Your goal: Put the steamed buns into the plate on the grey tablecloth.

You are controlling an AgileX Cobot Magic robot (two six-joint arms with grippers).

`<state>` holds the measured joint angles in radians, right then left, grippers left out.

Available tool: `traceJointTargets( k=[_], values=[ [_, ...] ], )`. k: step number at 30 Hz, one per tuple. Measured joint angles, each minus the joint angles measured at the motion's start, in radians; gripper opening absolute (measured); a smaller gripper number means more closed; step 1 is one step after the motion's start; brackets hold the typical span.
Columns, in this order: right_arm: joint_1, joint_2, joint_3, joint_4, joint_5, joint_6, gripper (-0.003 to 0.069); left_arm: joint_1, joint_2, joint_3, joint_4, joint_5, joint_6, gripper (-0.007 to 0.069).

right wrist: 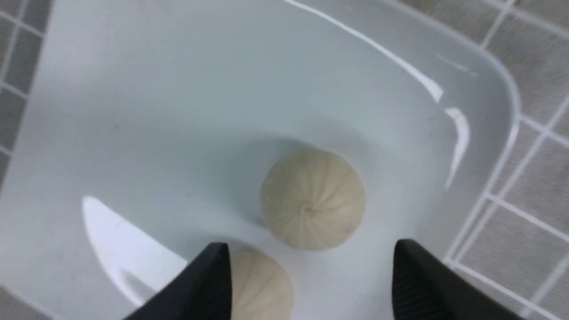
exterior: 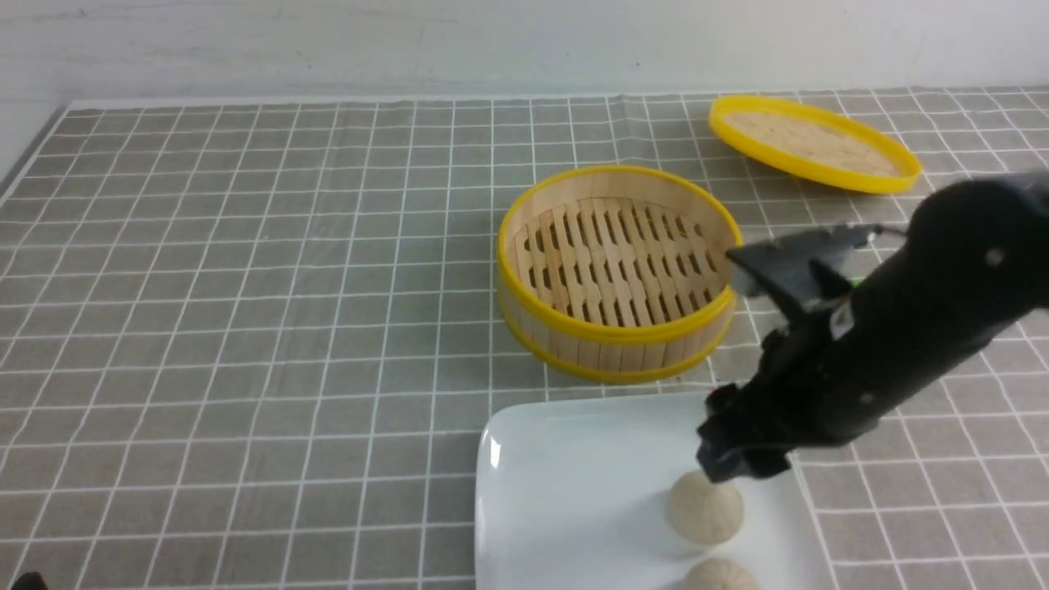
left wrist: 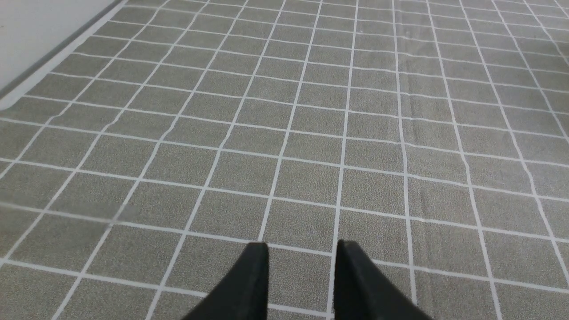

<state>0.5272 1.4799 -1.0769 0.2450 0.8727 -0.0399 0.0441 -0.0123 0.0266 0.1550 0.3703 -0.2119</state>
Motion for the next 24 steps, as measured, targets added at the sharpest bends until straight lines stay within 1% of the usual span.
traceJointTargets(
  k=[1, 2, 3, 4, 6, 7, 8, 9, 10, 11, 13, 14, 15, 16, 17, 18, 20, 24],
  values=[
    [0.0, -0.008, -0.012, -0.01, 0.022, 0.0, 0.046, 0.0, 0.0, 0.0, 0.0, 0.0, 0.0, 0.0241],
    [0.0, -0.04, -0.035, -0.027, 0.064, 0.0, 0.0435, 0.0, 0.0, 0.0, 0.0, 0.0, 0.0, 0.0241],
    [0.0, -0.101, -0.065, -0.052, 0.122, 0.0, 0.0387, 0.0, 0.0, 0.0, 0.0, 0.0, 0.0, 0.0241],
    [0.0, -0.16, -0.077, -0.079, 0.175, 0.0, 0.0319, 0.0, 0.0, 0.0, 0.0, 0.0, 0.0, 0.0241],
    [0.0, -0.267, -0.076, -0.111, 0.22, 0.001, 0.0219, 0.0, 0.0, 0.0, 0.0, 0.0, 0.0, 0.0241],
    [0.0, -0.278, -0.074, -0.114, 0.228, 0.003, 0.0196, 0.0, 0.0, 0.0, 0.0, 0.0, 0.0, 0.0241],
    [0.0, -0.324, -0.067, -0.13, 0.238, 0.009, 0.015, 0.0, 0.0, 0.0, 0.0, 0.0, 0.0, 0.0241],
    [0.0, -0.435, -0.036, -0.151, 0.238, 0.021, 0.0053, 0.0, 0.0, 0.0, 0.0, 0.0, 0.0, 0.0241],
    [0.0, -0.448, -0.032, -0.155, 0.235, 0.024, 0.0043, 0.0, 0.0, 0.0, 0.0, 0.0, 0.0, 0.0241],
    [0.0, -0.554, 0.022, -0.162, 0.203, 0.033, -0.0004, 0.0, 0.0, 0.0, 0.0, 0.0, 0.0, 0.0241],
    [0.0, -0.69, 0.127, -0.148, 0.095, 0.054, -0.0015, 0.0, 0.0, 0.0, 0.0, 0.0, 0.0, 0.0241],
    [0.0, -0.703, 0.14, -0.148, 0.095, 0.056, -0.0015, 0.0, 0.0, 0.0, 0.0, 0.0, 0.0, 0.0241],
    [0.0, -0.816, 0.262, -0.101, -0.074, 0.066, -0.0015, 0.0, 0.0, 0.0, 0.0, 0.0, 0.0, 0.0241],
    [0.0, -0.865, 0.319, -0.082, -0.147, 0.066, -0.0015, 0.0, 0.0, 0.0, 0.0, 0.0, 0.0, 0.0241],
    [0.0, -0.874, 0.346, -0.077, -0.164, 0.066, -0.0015, 0.0, 0.0, 0.0, 0.0, 0.0, 0.0, 0.0241],
    [0.0, -0.922, 0.431, -0.053, -0.281, 0.052, -0.0015, 0.0, 0.0, 0.0, 0.0, 0.0, 0.0, 0.0241],
    [0.0, -0.961, 0.51, -0.043, -0.362, 0.025, -0.0015, 0.0, 0.0, 0.0, 0.0, 0.0, 0.0, 0.0241],
    [0.0, -1.013, 0.589, -0.036, -0.411, -0.001, -0.0012, 0.0, 0.0, 0.0, 0.0, 0.0, 0.0, 0.0241]
  ],
)
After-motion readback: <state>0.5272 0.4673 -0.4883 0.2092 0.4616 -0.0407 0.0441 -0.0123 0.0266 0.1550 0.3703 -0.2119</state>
